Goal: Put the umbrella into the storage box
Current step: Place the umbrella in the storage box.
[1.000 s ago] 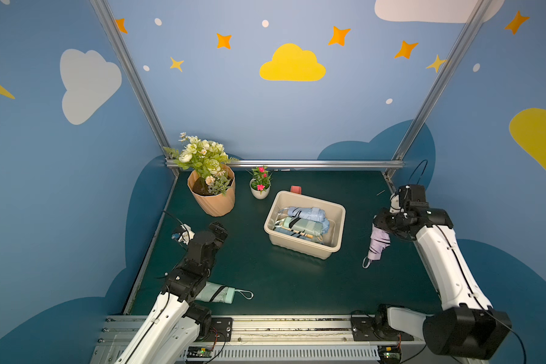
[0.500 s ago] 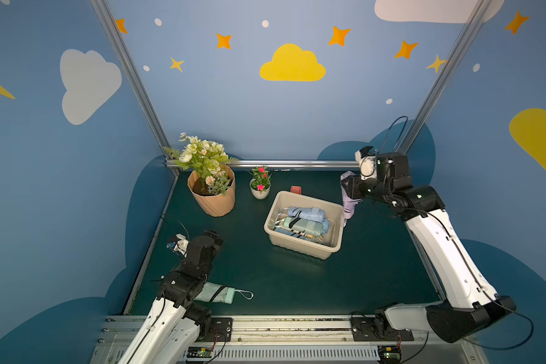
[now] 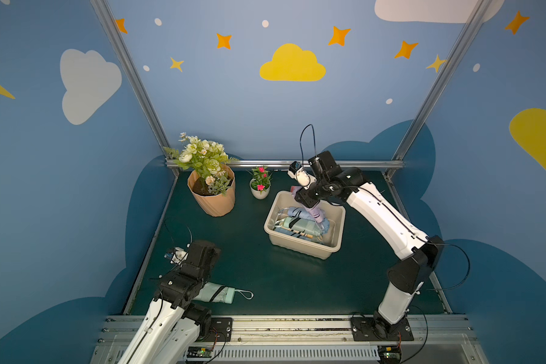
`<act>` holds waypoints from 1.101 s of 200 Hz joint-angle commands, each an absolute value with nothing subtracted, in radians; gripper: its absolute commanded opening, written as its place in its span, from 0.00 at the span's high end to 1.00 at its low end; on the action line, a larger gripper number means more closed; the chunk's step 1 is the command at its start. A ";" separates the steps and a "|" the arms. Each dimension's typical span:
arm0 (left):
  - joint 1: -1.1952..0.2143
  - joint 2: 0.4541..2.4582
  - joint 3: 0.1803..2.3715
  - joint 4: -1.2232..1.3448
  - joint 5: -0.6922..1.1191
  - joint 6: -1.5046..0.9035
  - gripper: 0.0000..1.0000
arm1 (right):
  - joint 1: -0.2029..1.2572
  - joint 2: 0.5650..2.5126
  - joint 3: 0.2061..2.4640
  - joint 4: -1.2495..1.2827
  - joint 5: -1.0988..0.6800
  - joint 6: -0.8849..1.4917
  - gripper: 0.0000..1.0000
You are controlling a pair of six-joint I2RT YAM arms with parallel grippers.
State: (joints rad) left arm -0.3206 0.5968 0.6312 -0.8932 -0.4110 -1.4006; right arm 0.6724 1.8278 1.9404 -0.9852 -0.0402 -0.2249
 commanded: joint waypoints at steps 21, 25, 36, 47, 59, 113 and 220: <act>-0.316 0.624 0.679 -1.079 -0.404 -1.482 0.00 | 0.721 1.923 1.954 -1.058 0.156 -0.265 0.86; -0.315 0.628 0.679 -1.088 -0.403 -1.492 0.00 | 0.724 1.935 1.956 -1.060 0.164 -0.266 0.85; -0.312 0.645 0.678 -1.114 -0.393 -1.520 0.00 | 0.728 1.965 1.966 -1.078 0.166 -0.284 0.77; -0.308 0.662 0.678 -1.127 -0.378 -1.532 0.00 | 0.729 1.988 1.970 -1.082 0.159 -0.284 0.67; -0.300 0.687 0.678 -1.139 -0.357 -1.543 0.00 | 0.734 2.004 1.984 -1.088 0.155 -0.285 0.53; -0.262 0.768 0.645 -1.137 -0.281 -1.576 0.00 | 0.732 1.945 2.013 -1.079 0.062 -0.220 0.19; -0.174 0.980 0.544 -1.015 -0.060 -1.591 0.00 | 0.718 1.614 1.694 -0.777 0.068 -0.055 0.02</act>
